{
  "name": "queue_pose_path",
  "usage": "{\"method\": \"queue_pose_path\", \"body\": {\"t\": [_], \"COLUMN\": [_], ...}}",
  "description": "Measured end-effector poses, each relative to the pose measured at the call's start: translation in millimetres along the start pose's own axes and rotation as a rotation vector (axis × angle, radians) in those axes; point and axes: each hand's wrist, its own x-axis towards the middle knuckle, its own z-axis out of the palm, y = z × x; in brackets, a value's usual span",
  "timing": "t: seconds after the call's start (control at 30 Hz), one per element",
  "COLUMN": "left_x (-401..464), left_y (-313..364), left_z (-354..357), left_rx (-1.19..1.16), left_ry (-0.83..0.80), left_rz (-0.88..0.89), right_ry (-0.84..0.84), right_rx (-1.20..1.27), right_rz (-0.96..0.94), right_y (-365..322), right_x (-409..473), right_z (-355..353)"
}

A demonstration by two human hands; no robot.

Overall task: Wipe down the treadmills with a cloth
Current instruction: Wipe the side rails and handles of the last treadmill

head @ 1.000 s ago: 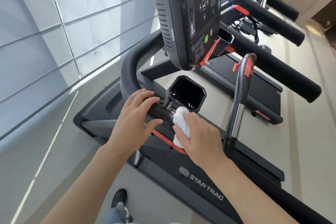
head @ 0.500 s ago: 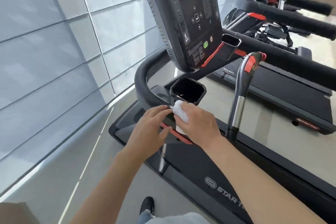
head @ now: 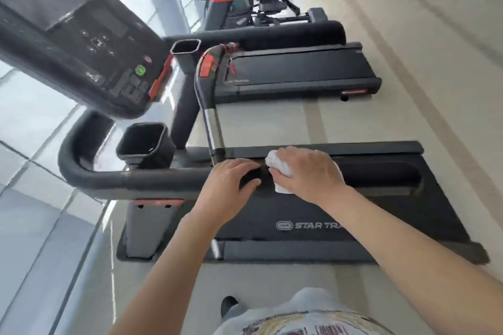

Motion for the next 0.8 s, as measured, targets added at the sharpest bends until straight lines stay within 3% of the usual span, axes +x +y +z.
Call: {"method": "queue_pose_path", "body": {"t": [0.23,0.37,0.8], "left_x": [38.5,57.5,60.3], "left_y": [71.5,99.0,99.1], "left_z": [40.2,57.8,63.7], "left_rx": [-0.015,0.007,0.054], "left_ry": [-0.178,-0.224,-0.274], "left_rz": [0.079,0.099,0.164], "right_ry": [0.197,0.277,0.552], "right_rx": [-0.049,0.026,0.073], "right_rz": [0.35,0.641,0.97], "right_y": [103.1,144.0,122.7], "right_x": [-69.9,-101.8,-103.2], "right_z": [-49.0,-60.7,-39.2]}}
